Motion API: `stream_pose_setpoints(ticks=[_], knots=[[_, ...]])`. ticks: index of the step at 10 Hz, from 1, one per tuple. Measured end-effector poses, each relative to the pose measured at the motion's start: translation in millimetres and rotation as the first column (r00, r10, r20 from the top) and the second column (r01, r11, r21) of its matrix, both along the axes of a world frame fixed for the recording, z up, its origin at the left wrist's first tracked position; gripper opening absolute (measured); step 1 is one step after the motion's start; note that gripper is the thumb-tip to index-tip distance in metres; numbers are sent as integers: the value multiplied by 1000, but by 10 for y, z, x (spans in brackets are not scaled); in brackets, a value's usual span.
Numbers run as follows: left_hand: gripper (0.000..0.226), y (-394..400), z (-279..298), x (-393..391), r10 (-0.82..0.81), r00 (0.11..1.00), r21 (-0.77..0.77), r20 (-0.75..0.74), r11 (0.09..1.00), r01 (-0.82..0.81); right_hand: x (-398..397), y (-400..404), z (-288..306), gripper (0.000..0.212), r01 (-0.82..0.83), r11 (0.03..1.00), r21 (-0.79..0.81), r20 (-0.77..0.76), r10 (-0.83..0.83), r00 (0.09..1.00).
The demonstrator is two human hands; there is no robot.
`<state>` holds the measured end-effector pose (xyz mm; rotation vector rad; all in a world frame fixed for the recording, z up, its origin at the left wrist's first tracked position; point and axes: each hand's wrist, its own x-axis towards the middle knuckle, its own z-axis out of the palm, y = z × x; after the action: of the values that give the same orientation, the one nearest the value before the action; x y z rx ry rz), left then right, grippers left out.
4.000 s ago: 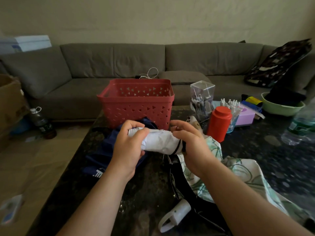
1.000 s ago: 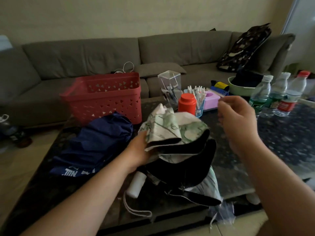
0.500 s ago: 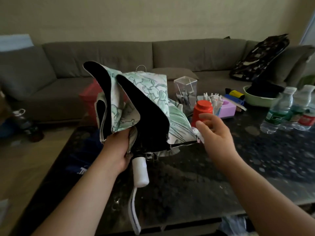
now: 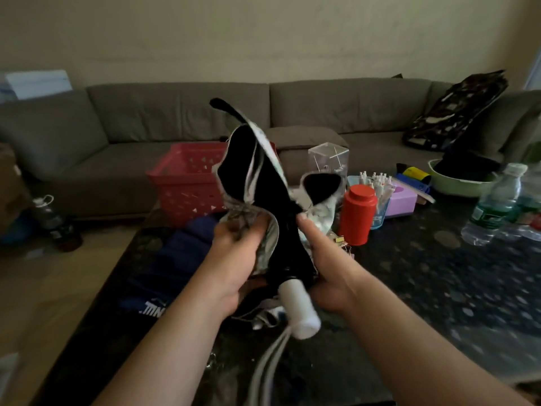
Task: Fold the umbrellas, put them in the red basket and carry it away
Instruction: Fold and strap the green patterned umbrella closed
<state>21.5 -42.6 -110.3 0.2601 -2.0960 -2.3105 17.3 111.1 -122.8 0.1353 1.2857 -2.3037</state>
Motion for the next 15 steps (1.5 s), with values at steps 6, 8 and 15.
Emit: stream_pose_setpoints(ticks=[6,8,15], knots=[[36,-329,328,112,158,917,73,-366,987,-141,-32,519,93,44,389,841,-376,229,-323,918],[25,-172,60,226,16,911,-181,-412,978,-99,27,559,209,47,391,810,-437,208,-331,920],[53,242,270,618,-265,949,-449,-172,878,164,213,170,168,104,789,6,614,-667,538,515]])
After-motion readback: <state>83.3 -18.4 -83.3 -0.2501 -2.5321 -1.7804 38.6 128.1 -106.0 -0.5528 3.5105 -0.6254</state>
